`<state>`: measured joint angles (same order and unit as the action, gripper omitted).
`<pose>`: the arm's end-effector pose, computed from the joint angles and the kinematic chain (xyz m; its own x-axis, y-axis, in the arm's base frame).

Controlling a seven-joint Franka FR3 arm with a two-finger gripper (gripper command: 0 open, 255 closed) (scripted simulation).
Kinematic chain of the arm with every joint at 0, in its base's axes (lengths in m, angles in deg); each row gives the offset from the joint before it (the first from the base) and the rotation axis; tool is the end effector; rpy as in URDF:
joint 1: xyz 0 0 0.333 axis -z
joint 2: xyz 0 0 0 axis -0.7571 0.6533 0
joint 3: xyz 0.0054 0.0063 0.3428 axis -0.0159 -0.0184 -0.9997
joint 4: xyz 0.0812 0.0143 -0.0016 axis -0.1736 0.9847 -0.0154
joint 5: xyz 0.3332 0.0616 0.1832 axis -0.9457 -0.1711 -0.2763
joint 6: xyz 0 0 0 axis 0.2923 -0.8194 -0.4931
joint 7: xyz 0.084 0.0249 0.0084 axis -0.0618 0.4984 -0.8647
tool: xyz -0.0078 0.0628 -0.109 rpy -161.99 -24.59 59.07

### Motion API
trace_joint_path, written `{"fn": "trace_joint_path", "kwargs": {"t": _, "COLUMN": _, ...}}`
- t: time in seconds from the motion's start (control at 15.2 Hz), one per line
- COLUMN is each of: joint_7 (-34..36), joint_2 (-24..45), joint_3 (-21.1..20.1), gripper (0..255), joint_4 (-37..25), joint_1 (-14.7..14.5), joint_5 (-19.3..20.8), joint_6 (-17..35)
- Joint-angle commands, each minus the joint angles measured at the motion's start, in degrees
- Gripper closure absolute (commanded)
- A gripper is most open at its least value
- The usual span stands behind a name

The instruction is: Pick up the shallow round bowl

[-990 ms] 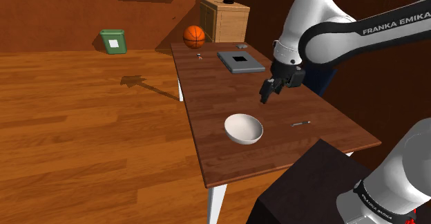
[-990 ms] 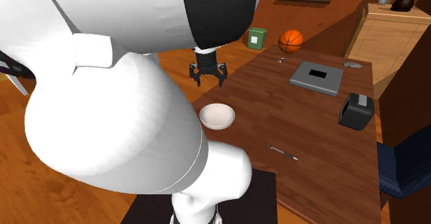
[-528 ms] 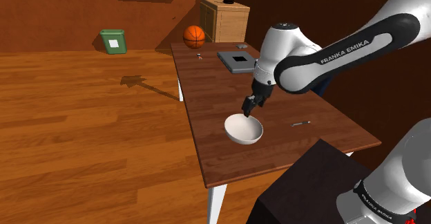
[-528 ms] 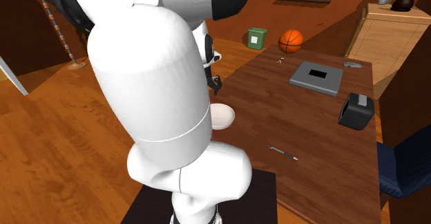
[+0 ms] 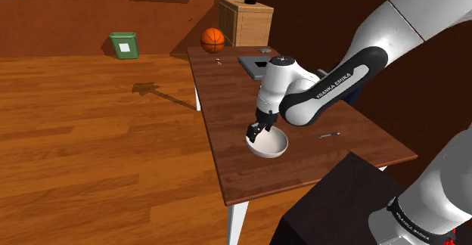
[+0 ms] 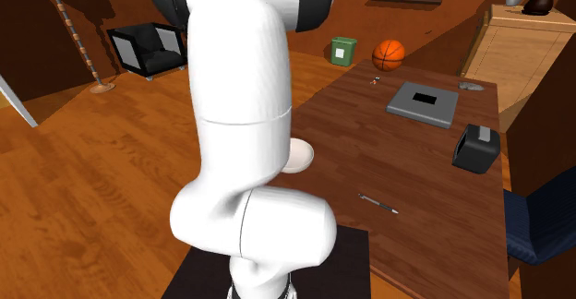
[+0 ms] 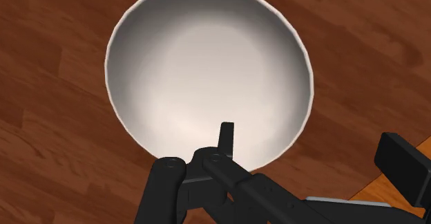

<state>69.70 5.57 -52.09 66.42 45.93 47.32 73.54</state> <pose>0.4782 0.1438 0.2798 0.9887 0.0850 0.1233 0.0756 -0.9940 0.0790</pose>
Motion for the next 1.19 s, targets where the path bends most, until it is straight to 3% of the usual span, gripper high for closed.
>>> {"fn": "trace_joint_path", "kwargs": {"t": 0.0, "joint_7": 4.26, "joint_2": 5.36, "joint_3": 0.63, "gripper": 0, "joint_4": -2.53, "joint_1": -1.24, "joint_5": 4.08, "joint_6": 2.35}}
{"fn": "trace_joint_path", "kwargs": {"t": 0.66, "joint_7": 8.75, "joint_2": 11.7, "joint_3": 3.68, "gripper": 0, "joint_4": -3.58, "joint_1": -3.43, "joint_5": 9.3, "joint_6": 7.32}}
{"fn": "trace_joint_path", "kwargs": {"t": 0.73, "joint_7": 8.76, "joint_2": 11.65, "joint_3": 3.67, "gripper": 255, "joint_4": -3.53, "joint_1": -3.43, "joint_5": 9.3, "joint_6": 7.33}}
{"fn": "trace_joint_path", "kwargs": {"t": 1.12, "joint_7": 8.82, "joint_2": 11.65, "joint_3": 3.68, "gripper": 255, "joint_4": -3.49, "joint_1": -3.46, "joint_5": 9.33, "joint_6": 7.36}}
